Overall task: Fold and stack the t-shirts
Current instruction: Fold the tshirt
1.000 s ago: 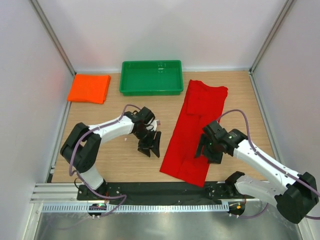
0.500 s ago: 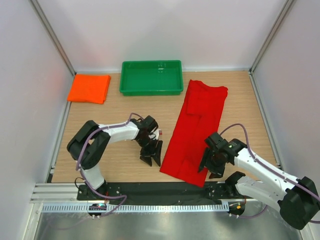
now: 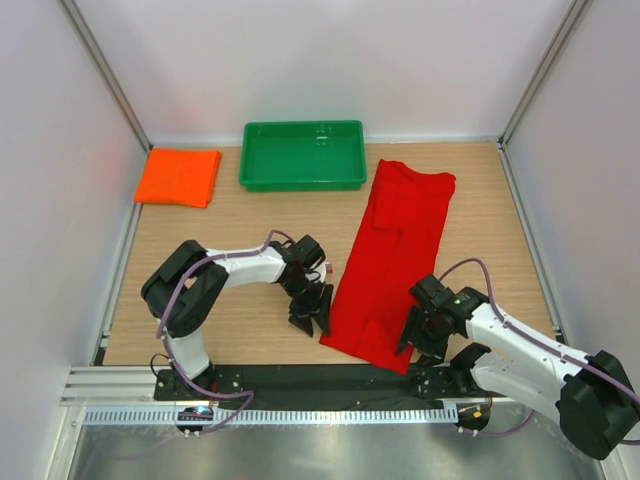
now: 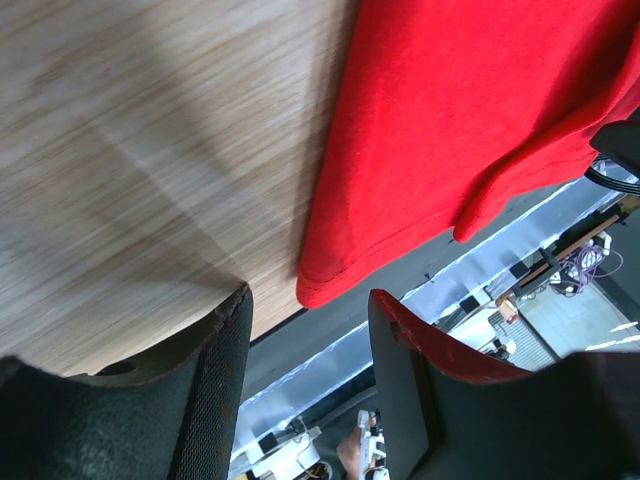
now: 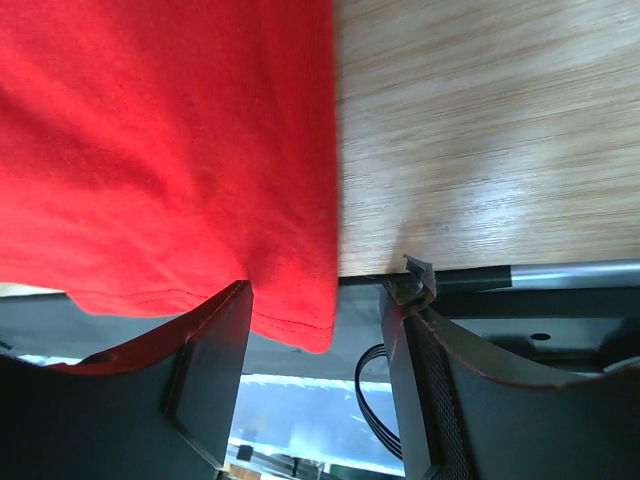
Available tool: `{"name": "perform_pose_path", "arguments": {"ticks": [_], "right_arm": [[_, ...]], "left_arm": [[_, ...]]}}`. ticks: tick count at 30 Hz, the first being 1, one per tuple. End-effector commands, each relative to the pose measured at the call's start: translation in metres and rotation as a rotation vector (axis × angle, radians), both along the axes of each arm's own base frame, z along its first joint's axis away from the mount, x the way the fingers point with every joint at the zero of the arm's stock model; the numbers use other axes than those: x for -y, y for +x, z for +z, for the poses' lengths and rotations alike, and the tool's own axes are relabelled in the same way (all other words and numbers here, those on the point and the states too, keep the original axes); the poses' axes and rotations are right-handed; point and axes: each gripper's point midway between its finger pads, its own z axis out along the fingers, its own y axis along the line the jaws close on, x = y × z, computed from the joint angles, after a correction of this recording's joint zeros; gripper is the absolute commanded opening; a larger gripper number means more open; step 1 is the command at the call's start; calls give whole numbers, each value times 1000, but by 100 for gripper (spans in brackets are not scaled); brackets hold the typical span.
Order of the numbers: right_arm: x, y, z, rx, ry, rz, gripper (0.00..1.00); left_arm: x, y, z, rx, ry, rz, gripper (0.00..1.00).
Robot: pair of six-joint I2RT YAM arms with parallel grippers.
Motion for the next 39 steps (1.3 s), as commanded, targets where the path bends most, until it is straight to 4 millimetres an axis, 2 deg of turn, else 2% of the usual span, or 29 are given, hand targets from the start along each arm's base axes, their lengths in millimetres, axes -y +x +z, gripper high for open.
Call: {"name": "perform_pose_path", "arguments": {"ticks": [1,9,15,25,30,32,35,36,37,39], "right_arm": [[-4,-1,-5,15,32,-14,61],[-9,3,-10,49,76,-58,59],[-5,3,-15,53,55,-70,57],[-2,2,-24,53,39,-85,52],[-3,8,-28,72,39,-82,50],[-3,9,-29,83,43,-79,43],[-6,16,-23,127,63,-74,23],[-6,17,-21,134,66,-79,12],[-9,19,-16,147,82,-78,5],[-14,25,-2,182,117,-92,1]], "left_arm": [[6,11,-7,59,3,10,52],[6,18,-14,97,13,-2,50],[12,27,-17,125,12,-29,47],[18,32,-26,127,-5,-36,36],[23,33,-27,132,-35,-38,22],[25,33,-25,136,-51,-34,13],[26,33,-20,145,-68,-27,0],[24,30,-19,140,-65,-23,0],[25,30,-13,147,-75,-14,0],[22,25,-10,146,-74,-2,0]]}}
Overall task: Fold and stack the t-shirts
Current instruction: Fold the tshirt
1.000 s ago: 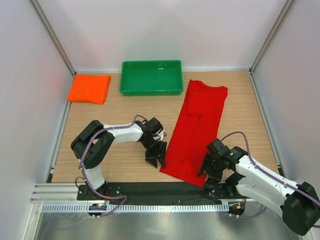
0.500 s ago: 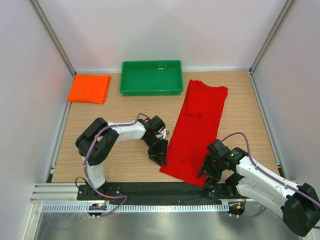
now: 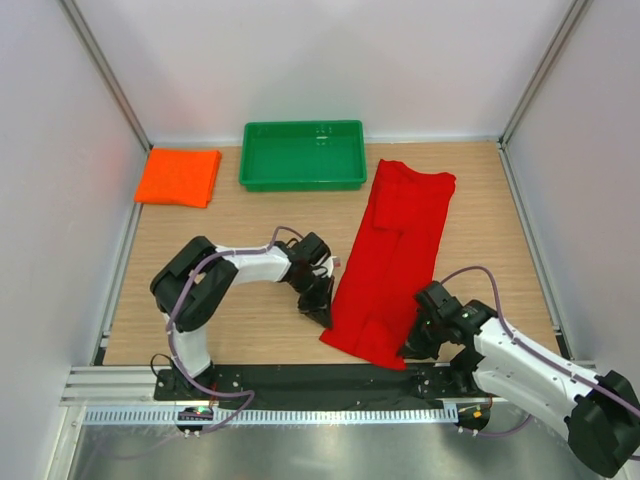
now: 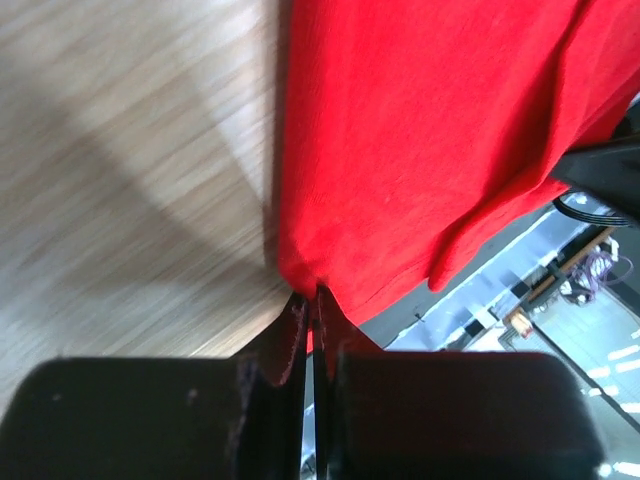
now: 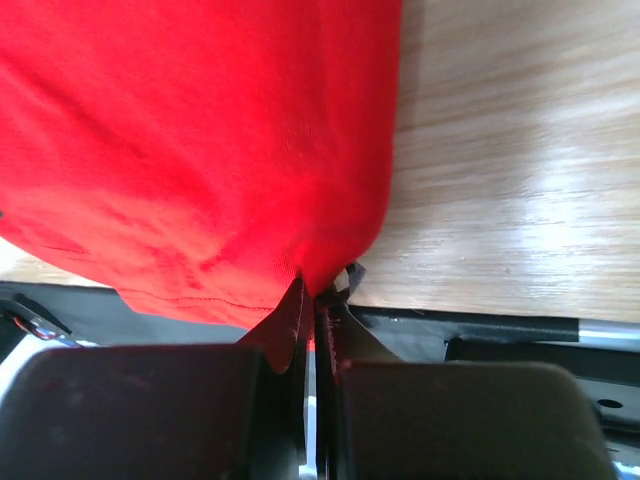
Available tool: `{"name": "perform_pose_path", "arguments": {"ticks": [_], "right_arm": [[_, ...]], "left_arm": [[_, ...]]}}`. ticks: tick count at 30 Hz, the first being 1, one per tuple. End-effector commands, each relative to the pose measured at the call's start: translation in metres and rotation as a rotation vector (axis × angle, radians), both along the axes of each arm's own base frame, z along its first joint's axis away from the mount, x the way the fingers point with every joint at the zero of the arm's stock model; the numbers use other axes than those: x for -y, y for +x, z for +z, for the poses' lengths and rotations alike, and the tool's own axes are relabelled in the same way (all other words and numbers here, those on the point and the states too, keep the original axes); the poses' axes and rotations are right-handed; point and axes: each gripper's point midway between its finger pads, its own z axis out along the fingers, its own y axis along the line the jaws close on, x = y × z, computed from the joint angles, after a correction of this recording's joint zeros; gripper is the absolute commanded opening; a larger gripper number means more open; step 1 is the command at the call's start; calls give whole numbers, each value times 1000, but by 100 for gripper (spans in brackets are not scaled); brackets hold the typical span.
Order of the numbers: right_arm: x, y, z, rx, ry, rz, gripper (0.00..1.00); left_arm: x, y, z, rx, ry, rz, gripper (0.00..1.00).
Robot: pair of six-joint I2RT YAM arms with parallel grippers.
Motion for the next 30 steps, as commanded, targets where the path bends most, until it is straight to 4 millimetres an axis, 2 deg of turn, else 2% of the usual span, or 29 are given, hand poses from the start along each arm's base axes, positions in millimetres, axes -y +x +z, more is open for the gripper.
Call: {"name": "perform_pose_path", "arguments": {"ticks": [1,4,6,8,9,10,11,12,13,14,15,17,18,20,21,22,23,24,25,26,27,28,29,30], "right_arm": [[2,16,8,93,-9,-42,1],[1,15,30,112,27,-68,1],[0,16,48,150,63,-80,1],[7,21,59,196,37,-106,1],[12,23,64,219,23,-115,1],[12,30,78,263,26,-122,1],[21,40,82,314,-20,-148,1],[24,44,84,320,-48,-153,1],[23,51,97,354,-52,-151,1],[26,57,101,370,-83,-143,1],[27,69,113,393,-116,-149,1],[32,82,122,420,-180,-128,1],[40,92,127,428,-213,-151,1],[47,109,132,409,-268,-107,1],[49,120,136,388,-226,-136,1],[52,130,135,376,-227,-143,1],[54,140,138,388,-215,-148,1],[55,148,145,406,-212,-113,1],[65,157,146,400,-228,-134,1],[63,164,139,358,-215,-111,1],[63,173,143,374,-209,-84,1],[66,179,141,362,-198,-87,1],[68,188,141,372,-199,-87,1],[69,195,138,358,-194,-68,1]], "left_arm": [[-1,2,10,83,-14,23,0],[-4,-10,21,56,-23,45,0],[-1,-15,39,62,-48,62,0],[5,-10,57,89,-74,72,0],[6,-5,67,117,-72,80,0],[14,6,84,161,-95,82,0],[19,14,95,189,-105,81,0],[19,17,98,197,-86,65,0],[22,24,103,213,-82,65,0],[37,39,126,257,-126,61,0],[37,45,121,239,-96,60,0],[50,67,142,274,-128,73,0],[55,77,146,280,-137,82,0],[57,96,136,247,-117,105,0],[66,111,151,276,-153,114,0],[69,121,139,255,-137,122,0],[72,126,139,243,-142,123,0],[80,134,151,252,-175,123,0],[83,142,138,222,-165,130,0],[87,146,139,217,-175,130,0],[92,155,145,236,-193,134,0],[95,159,144,234,-198,138,0],[97,166,133,212,-188,151,0],[102,174,139,219,-208,158,0]]}}
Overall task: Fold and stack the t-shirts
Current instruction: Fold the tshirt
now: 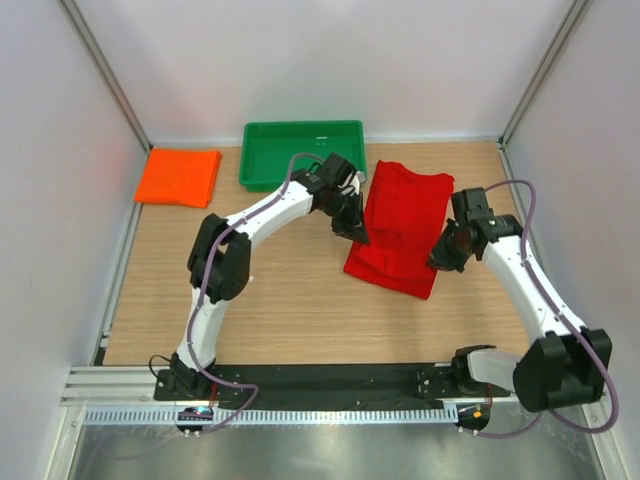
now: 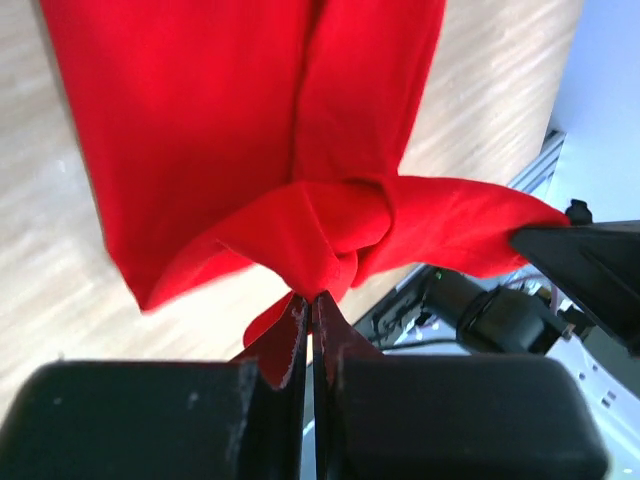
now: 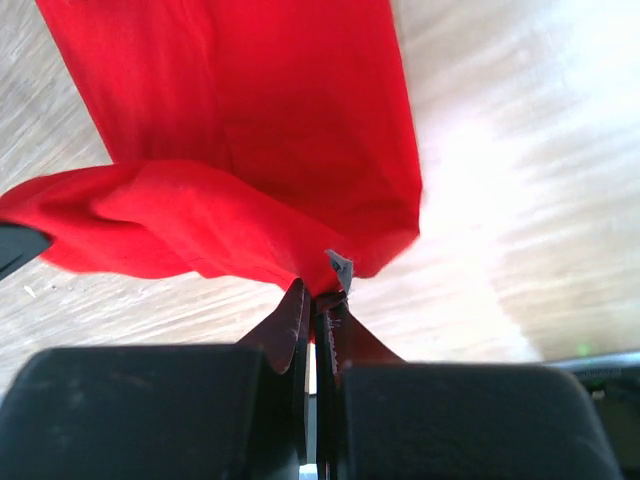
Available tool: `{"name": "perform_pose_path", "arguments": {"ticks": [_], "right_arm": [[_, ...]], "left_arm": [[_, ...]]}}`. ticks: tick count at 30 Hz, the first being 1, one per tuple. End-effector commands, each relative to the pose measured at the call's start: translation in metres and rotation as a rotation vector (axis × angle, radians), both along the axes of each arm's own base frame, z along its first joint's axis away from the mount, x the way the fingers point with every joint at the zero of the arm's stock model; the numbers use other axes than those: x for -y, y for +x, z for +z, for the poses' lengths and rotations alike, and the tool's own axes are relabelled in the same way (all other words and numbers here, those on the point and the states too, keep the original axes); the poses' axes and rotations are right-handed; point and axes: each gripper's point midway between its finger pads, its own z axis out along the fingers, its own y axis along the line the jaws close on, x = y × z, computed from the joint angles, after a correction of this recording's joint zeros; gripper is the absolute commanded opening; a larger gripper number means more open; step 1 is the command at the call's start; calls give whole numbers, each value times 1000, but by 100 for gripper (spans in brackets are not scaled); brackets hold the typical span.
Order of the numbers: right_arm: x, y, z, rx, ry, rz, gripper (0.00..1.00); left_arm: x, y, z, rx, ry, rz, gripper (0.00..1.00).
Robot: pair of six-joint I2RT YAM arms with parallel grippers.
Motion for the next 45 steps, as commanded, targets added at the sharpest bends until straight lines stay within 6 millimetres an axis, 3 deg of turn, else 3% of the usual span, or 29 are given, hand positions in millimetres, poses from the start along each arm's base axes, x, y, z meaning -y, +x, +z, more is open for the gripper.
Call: {"name": "perform_pose_path", "arguments": {"ticks": [1,4,6,7,13,24,27,28,30,32,33,35,36,37,38,39,40,41,42,43,44,45], "right_arm": [[2,35,14,81,19,110,1],[5,51,6,61,33,128,1],[13,60,-2,38,38,117,1],[13,65,-6,40,44,127,1],[19,83,-30,-6,90,131,1],[27,111,-53,-39,138,138,2],[32,121,-61,-56,149,132,17],[37,120,-62,-79,131,121,30],[49,128,-50,-76,68,116,40],[70,120,-36,-109,-54,92,51],[72,116,-20,-85,-89,96,53],[76,99,-7,-110,-169,72,57],[56,93,-2,-99,-173,101,57],[35,88,12,-46,-178,127,57],[22,80,6,-51,-179,61,57],[-14,79,6,2,-167,107,57],[-28,75,11,52,-145,95,57],[-44,64,-8,35,-117,42,57],[-62,60,-13,61,-126,69,57],[-76,64,-21,83,-118,72,57],[-81,64,-31,79,-148,79,57],[-88,63,-36,92,-202,98,57]], "left_arm": [[10,14,11,-30,-55,2,0],[14,35,12,-25,-79,32,0],[14,47,1,-60,-87,60,0],[17,54,7,-49,-108,65,0],[18,77,-9,-73,-122,120,0],[23,91,-32,-116,-138,150,1],[18,100,-33,-88,-114,182,12],[15,103,-31,-75,-103,194,16],[3,111,-21,-22,-59,229,32],[-7,115,2,60,-37,217,36],[-17,120,7,102,2,233,38],[-36,110,12,119,74,210,41],[-46,105,28,172,92,179,43],[-57,96,25,168,141,167,43],[-67,82,12,138,183,144,43],[-76,72,31,181,175,129,43],[-83,65,32,184,184,125,43],[-88,55,36,194,181,118,43],[-101,34,15,141,220,103,43],[-106,27,37,194,185,108,43],[-111,15,34,178,183,100,43],[-119,-1,20,137,203,91,43]]}}
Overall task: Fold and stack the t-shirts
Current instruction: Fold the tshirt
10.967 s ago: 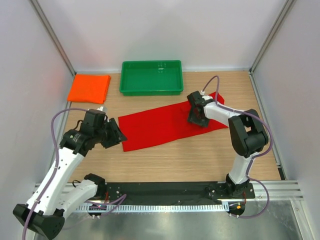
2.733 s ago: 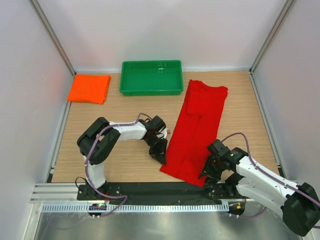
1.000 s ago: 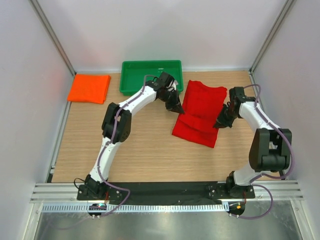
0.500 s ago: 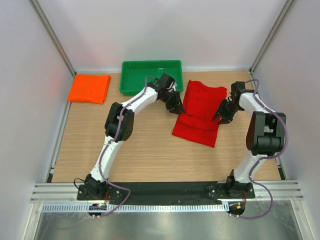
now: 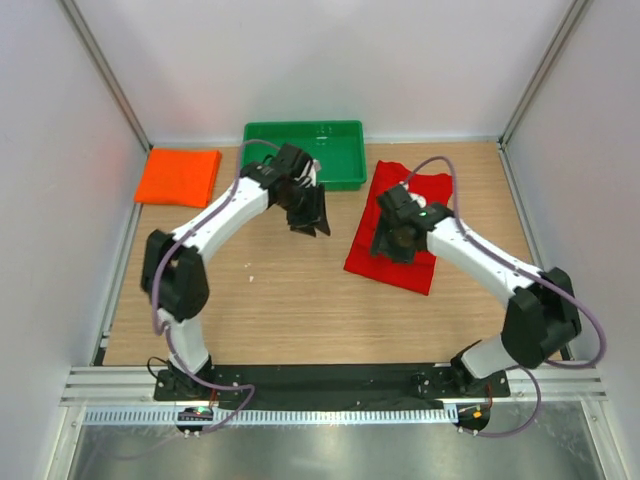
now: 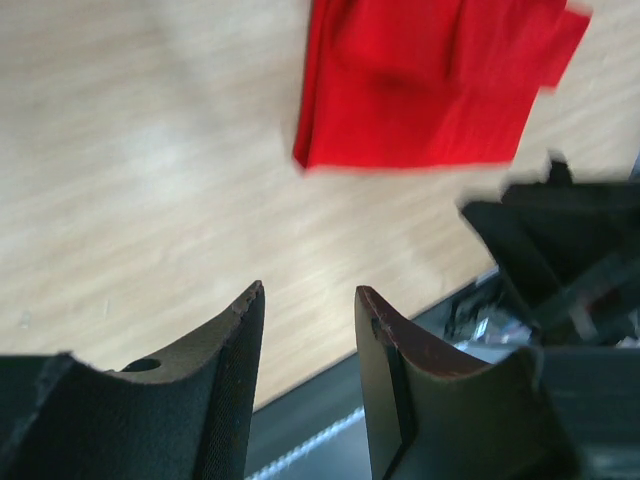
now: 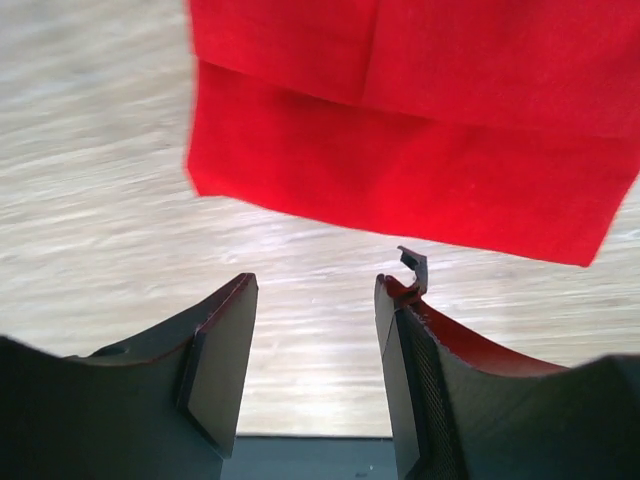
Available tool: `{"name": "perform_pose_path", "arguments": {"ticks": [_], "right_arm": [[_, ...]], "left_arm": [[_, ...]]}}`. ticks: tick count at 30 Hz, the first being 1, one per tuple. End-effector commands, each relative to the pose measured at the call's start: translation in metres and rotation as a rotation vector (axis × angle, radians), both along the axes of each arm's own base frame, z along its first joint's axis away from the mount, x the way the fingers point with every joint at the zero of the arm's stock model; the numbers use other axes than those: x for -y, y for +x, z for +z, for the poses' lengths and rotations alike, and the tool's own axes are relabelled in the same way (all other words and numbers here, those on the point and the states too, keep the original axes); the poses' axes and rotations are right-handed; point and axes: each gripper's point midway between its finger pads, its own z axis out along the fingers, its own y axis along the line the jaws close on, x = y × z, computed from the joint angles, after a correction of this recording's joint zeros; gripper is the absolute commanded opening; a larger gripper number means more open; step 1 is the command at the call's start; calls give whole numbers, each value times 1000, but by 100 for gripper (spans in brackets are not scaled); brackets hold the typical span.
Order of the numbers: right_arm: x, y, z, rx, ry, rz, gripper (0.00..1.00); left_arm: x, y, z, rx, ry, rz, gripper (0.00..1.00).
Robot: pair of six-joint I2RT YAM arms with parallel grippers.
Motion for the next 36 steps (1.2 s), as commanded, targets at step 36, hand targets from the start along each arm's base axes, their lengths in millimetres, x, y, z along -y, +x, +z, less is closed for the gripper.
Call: {"name": "perform_pose_path", "arguments": {"ticks": [36], "right_arm": [[65,172,-48,74,-360,-71,55]], "left_arm": [[-59,-112,-2,-64,12,-107,41]]}}
